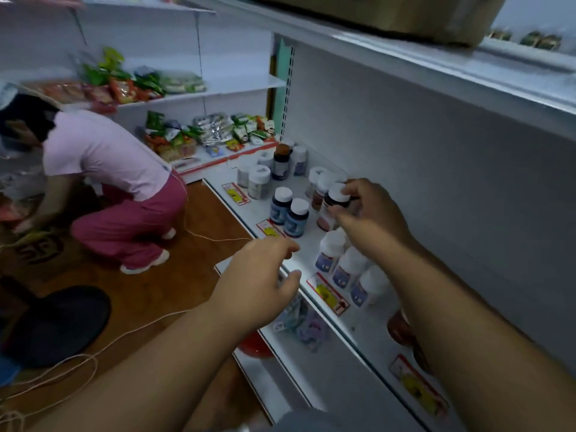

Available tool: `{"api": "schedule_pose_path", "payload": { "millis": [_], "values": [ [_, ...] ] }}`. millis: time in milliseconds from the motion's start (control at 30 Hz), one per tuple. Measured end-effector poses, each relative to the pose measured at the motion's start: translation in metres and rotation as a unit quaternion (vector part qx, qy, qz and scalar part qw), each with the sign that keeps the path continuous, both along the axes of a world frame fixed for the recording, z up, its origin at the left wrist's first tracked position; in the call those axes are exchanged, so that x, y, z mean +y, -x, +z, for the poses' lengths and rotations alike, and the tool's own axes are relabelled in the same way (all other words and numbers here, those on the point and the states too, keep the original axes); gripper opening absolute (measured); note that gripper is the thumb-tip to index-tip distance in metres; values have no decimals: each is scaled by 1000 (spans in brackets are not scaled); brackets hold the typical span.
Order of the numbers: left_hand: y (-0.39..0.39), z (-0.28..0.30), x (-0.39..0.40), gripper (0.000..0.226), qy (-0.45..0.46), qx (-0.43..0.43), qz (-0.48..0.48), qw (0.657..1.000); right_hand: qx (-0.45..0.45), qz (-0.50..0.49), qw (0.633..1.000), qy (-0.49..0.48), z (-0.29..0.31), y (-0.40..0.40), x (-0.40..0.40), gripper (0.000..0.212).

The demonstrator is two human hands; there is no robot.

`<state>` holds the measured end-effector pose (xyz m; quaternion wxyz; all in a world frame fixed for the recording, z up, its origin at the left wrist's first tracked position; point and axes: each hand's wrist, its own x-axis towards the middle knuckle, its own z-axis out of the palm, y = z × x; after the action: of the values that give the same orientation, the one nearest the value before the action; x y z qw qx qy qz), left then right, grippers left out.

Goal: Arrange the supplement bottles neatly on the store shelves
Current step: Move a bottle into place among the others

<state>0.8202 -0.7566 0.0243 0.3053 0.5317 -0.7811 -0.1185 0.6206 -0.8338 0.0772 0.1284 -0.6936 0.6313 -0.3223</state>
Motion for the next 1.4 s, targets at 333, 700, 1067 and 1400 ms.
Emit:
{"api": "schedule_pose_path", "payload": {
  "millis": [333, 700, 1067, 1400],
  "values": [
    [-50, 4, -152, 36, 30, -27, -177, 983, 158, -97, 978, -91, -41, -17, -122, 33],
    [-45, -9, -224, 34, -30, -6, -351, 936, 62, -252, 958, -119, -43, -23, -137, 26],
    [10, 29, -207, 80, -176, 124, -421, 881, -241, -346, 899, 122, 30, -42, -12, 29],
    [105, 15, -29, 49, -262, 132, -536, 791, -285, -418, 854, 123, 18, -20, 198, 35]
  ]
}}
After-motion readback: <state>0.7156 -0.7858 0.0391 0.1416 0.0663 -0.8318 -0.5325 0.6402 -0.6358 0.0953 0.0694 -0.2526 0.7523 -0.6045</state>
